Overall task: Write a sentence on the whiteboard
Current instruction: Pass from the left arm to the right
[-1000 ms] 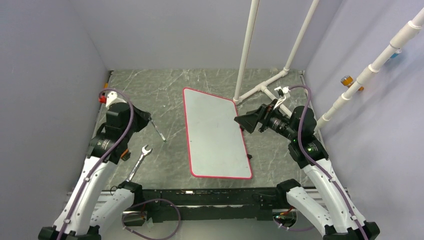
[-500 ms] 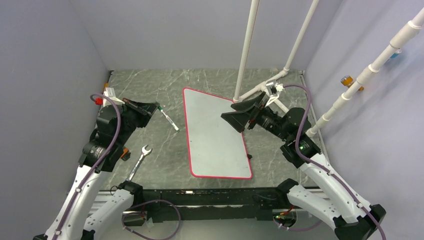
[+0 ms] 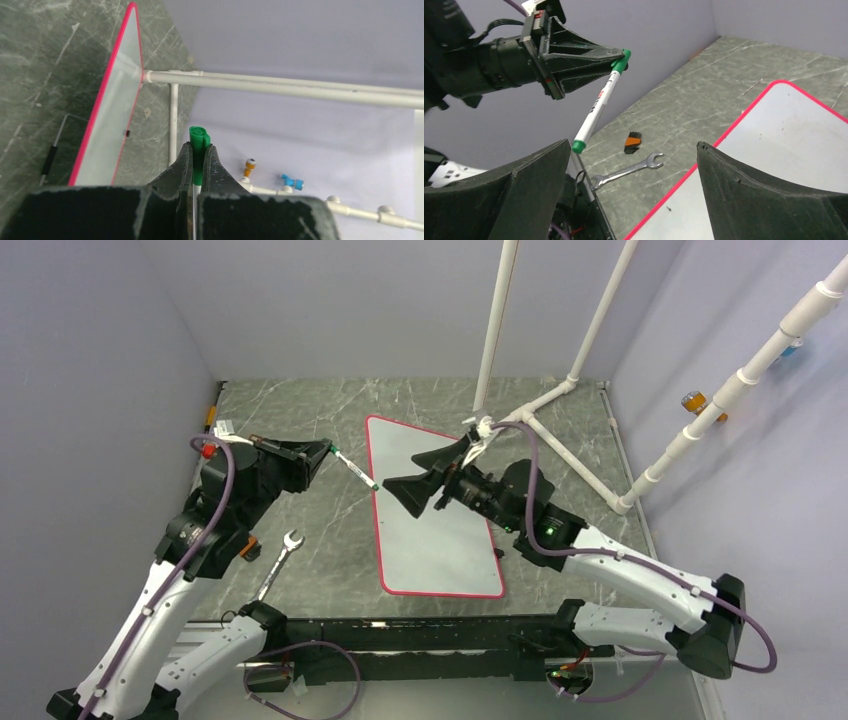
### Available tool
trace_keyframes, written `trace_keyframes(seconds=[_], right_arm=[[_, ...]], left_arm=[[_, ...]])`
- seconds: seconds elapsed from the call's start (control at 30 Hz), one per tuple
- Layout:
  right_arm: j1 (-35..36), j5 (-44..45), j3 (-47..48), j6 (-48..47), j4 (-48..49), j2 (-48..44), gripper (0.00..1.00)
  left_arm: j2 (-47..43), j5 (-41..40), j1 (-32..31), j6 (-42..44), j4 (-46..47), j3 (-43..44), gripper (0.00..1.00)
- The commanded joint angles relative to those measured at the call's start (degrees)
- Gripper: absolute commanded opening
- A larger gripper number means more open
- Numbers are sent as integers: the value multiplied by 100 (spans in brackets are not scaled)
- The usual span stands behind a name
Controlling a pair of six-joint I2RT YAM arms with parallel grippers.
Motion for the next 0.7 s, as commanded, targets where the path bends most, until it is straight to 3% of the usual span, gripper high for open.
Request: trace_keyframes(seconds=[0.0,0.17,0.43,0.67], right_arm=[[345,895,601,-533,580,324,100],[492,1168,668,-613,820,550,94],[513,1025,1118,-712,418,922,62],[547,603,1255,-767,439,997,64]], left_arm=[[123,-58,-65,-839,-447,449,0],[70,-30,-117,-1110,-312,312,0],[-62,186,-125,-1307,-89,200,0],[-265,-71,-128,-1315,-337,277,0]])
